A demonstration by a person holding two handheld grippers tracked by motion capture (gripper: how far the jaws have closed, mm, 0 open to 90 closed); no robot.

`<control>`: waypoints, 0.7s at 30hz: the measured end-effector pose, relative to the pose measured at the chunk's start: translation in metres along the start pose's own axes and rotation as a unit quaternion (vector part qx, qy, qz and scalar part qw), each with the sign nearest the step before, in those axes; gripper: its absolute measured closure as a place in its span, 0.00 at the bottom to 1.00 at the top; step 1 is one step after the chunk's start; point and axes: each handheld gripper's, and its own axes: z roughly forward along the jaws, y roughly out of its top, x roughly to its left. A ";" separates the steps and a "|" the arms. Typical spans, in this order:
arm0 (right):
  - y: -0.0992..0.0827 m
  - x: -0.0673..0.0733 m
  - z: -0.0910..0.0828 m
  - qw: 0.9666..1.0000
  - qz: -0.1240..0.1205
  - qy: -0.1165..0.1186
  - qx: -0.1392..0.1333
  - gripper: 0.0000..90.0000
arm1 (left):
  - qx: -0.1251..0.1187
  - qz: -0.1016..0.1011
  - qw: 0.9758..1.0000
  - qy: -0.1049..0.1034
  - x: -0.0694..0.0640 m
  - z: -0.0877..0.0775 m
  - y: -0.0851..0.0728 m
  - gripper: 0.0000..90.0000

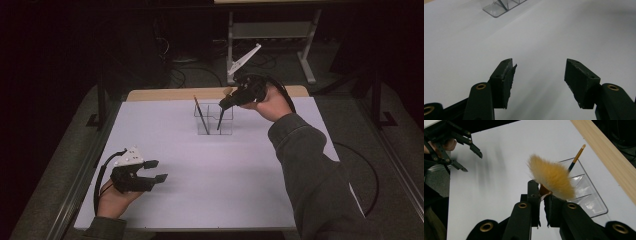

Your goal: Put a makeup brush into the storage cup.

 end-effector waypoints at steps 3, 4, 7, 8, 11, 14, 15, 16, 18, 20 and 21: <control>0.003 -0.003 -0.002 1.000 0.002 -0.003 -0.002 0.92 | -0.003 0.003 1.000 0.002 0.001 0.000 0.000 0.44; 0.004 -0.004 -0.002 1.000 0.002 -0.005 -0.003 0.92 | -0.001 0.005 1.000 0.002 0.001 -0.001 0.000 0.44; 0.007 -0.008 -0.004 1.000 0.006 -0.008 -0.003 0.92 | -0.005 0.000 1.000 0.000 0.001 0.000 0.000 0.44; 0.008 -0.009 -0.004 1.000 0.004 -0.010 -0.004 0.92 | -0.002 0.002 1.000 0.001 0.001 0.000 0.000 0.43; 0.012 -0.011 -0.005 1.000 0.006 -0.017 -0.003 0.92 | -0.004 0.003 1.000 0.001 0.001 0.000 -0.001 0.43; 0.016 -0.015 -0.006 1.000 0.003 -0.024 -0.002 0.92 | -0.005 0.003 1.000 0.002 0.001 0.000 -0.001 0.43; 0.017 -0.015 -0.006 1.000 0.005 -0.024 -0.002 0.92 | -0.005 0.004 1.000 0.002 0.002 0.000 -0.001 0.43; 0.019 -0.017 -0.005 1.000 0.003 -0.026 -0.001 0.92 | -0.005 0.004 1.000 0.003 0.002 -0.001 -0.001 0.43; 0.023 -0.019 -0.005 1.000 0.004 -0.028 -0.001 0.92 | -0.005 -0.001 1.000 0.002 0.001 -0.001 -0.001 0.43; 0.026 -0.021 -0.004 0.999 0.005 -0.032 0.000 0.92 | -0.005 -0.002 1.000 0.002 0.001 -0.001 -0.001 0.43; 0.028 -0.022 -0.003 0.999 0.004 -0.033 0.000 0.92 | -0.005 -0.002 1.000 0.002 0.001 -0.001 -0.001 0.43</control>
